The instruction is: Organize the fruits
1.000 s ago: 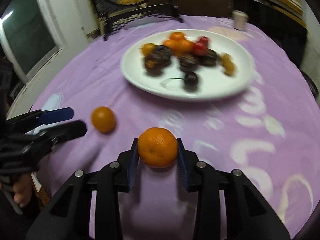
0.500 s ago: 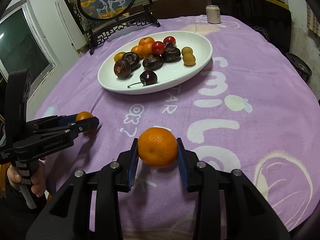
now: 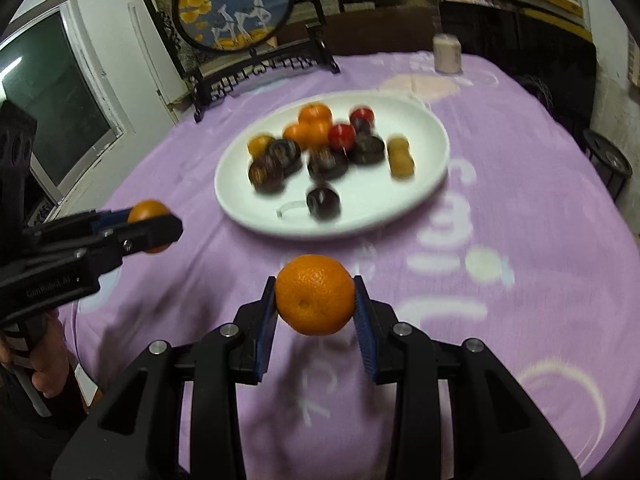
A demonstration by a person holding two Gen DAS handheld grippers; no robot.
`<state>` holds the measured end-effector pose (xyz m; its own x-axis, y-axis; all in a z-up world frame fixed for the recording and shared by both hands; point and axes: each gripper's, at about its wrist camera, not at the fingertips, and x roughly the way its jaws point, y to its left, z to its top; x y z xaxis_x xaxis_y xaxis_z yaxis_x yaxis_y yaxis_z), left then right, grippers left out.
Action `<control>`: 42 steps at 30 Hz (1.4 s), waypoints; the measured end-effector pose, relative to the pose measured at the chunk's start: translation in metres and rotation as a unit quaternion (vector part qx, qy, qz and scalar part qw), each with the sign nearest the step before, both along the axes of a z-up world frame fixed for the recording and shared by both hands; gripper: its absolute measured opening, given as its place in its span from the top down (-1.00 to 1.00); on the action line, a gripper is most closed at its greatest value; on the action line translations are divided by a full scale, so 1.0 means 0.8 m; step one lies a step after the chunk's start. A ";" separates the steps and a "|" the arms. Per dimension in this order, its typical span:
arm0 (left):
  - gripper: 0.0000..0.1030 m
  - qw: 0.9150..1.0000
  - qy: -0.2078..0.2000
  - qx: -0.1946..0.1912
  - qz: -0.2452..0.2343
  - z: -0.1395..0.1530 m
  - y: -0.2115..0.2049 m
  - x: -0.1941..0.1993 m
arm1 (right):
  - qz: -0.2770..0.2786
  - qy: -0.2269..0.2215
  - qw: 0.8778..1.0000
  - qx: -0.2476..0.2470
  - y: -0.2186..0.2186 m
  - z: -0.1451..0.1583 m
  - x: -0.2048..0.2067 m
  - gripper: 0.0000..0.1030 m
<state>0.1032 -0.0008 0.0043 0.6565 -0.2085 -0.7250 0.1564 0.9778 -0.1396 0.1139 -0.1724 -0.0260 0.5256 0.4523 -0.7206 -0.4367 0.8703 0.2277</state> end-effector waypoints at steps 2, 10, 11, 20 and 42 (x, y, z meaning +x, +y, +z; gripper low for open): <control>0.26 1.000 -0.001 0.000 0.009 0.010 0.002 0.027 | 0.004 -0.009 1.000 -0.002 0.007 0.009 0.017 0.29; 0.25 0.999 0.037 -0.010 0.033 -0.003 -0.017 0.160 | -0.020 -0.013 0.998 -0.052 0.035 0.005 0.120 0.29; 0.25 0.998 0.043 -0.011 0.033 -0.008 -0.018 0.168 | -0.022 -0.006 0.998 -0.055 0.034 -0.001 0.128 0.29; 0.19 0.997 0.064 -0.030 0.026 -0.031 -0.018 0.185 | -0.023 0.021 0.998 -0.052 0.034 -0.018 0.153 -0.24; -0.96 0.997 -0.060 0.022 0.036 0.036 -0.013 -0.030 | -0.050 -0.036 0.995 -0.084 0.011 0.022 -0.008 -0.97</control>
